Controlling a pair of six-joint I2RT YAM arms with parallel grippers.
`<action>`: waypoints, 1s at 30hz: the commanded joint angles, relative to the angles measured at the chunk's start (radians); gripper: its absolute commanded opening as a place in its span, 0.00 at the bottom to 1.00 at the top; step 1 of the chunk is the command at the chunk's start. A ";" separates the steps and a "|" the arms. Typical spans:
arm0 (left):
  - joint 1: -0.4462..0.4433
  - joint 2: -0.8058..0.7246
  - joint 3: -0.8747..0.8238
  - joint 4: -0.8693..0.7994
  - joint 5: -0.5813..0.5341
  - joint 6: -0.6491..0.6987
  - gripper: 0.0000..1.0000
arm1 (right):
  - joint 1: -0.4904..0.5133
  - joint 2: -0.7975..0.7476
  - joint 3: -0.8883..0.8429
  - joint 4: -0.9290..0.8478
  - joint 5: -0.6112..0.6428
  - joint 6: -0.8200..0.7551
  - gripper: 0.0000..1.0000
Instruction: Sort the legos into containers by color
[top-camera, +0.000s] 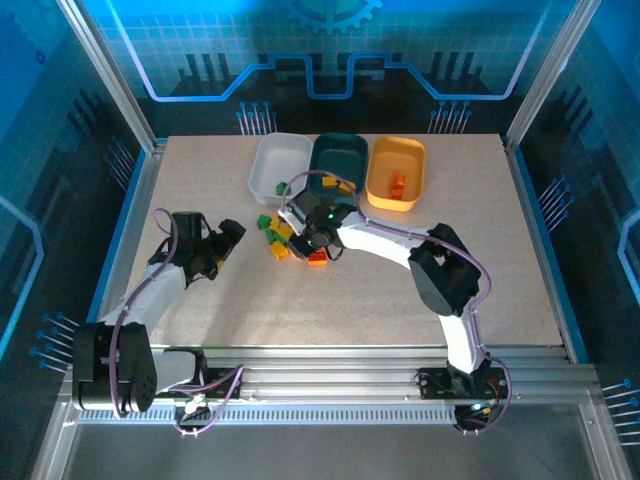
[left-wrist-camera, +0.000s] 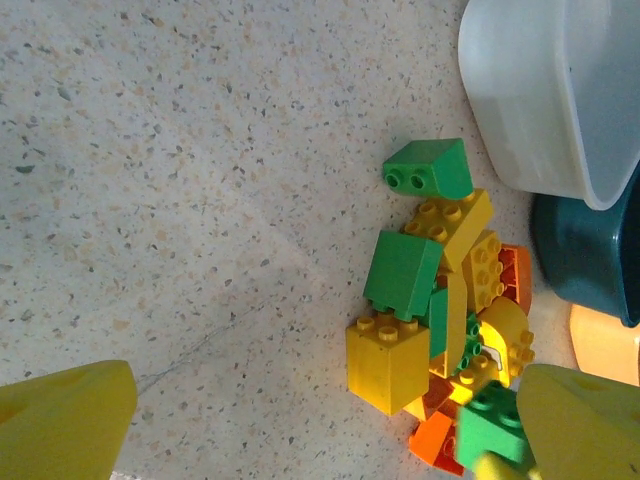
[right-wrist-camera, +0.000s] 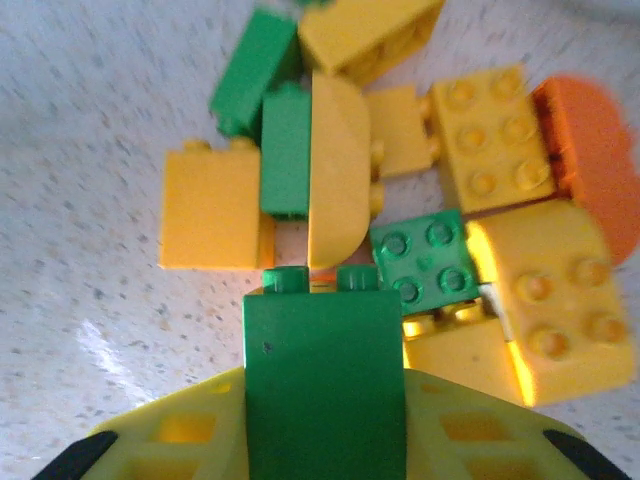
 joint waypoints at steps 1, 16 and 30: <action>0.009 0.028 0.018 0.025 0.067 -0.004 0.99 | -0.028 -0.049 0.047 0.064 0.022 0.058 0.33; -0.003 0.104 0.021 0.071 0.175 -0.014 0.99 | -0.161 0.475 0.743 -0.105 0.022 0.082 0.34; -0.020 0.118 0.056 0.074 0.172 -0.001 0.99 | -0.154 0.477 0.939 -0.189 0.006 0.069 0.67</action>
